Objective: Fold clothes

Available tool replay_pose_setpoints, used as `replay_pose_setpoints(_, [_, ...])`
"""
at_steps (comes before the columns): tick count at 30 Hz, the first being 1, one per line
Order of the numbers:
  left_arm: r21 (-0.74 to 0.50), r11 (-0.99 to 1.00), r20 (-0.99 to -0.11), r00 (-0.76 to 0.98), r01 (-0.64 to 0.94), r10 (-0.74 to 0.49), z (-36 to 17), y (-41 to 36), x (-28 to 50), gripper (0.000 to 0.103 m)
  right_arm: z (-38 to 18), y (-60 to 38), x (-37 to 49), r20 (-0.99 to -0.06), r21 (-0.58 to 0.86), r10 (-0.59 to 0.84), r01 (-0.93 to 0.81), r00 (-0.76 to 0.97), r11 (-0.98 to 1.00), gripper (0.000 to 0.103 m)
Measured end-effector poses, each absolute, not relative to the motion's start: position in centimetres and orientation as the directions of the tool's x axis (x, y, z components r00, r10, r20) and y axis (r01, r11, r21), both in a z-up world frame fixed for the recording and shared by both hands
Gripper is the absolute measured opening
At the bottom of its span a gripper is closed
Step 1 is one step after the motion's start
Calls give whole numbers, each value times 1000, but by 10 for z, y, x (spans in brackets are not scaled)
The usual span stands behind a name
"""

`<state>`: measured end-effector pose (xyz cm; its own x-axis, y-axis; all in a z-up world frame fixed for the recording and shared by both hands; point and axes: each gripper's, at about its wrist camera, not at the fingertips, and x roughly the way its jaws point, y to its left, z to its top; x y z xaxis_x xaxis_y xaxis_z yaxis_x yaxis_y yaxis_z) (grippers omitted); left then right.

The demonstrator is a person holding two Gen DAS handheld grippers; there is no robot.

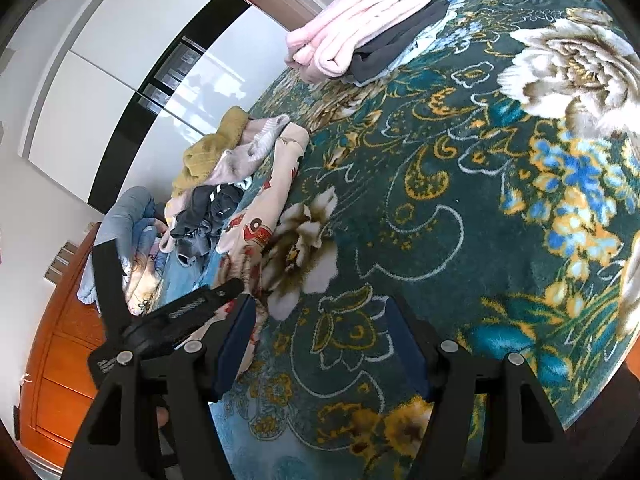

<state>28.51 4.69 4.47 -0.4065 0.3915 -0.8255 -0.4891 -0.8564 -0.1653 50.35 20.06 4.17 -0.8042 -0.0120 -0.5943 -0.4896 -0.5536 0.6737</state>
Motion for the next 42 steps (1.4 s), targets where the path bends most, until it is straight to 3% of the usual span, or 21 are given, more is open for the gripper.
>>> replay_pose_setpoints(6, [-225,-844,-770,-443,-487,460,79,-15,279,30,46,193,503,-611,648,-3,-499,-791,-575,68])
replay_pose_setpoints(16, [-144,-915,-776,-531,-376,340,87,-142,264,30,52,158,475,-647,608,-64,-463,-760,-645,68])
replay_pose_setpoints(29, [-151,-909,-770,-530,-388,354,76,-184,273,30,39,92,334,-689,586,-289,-276,-665,-762,68])
replay_pose_setpoints(39, [-189,-898,-774,-502,-398,385,74,-190,265,30,9,72,251,-808,434,-180,-359,-561,-827,71])
replay_pose_setpoints(41, [-191,-896,-774,-500,-401,388,74,-190,264,30,7,66,240,-822,410,-167,-362,-544,-838,64])
replay_pose_setpoints(42, [-193,-895,-774,-498,-401,391,74,-191,264,30,6,63,237,-828,402,-164,-365,-535,-840,47])
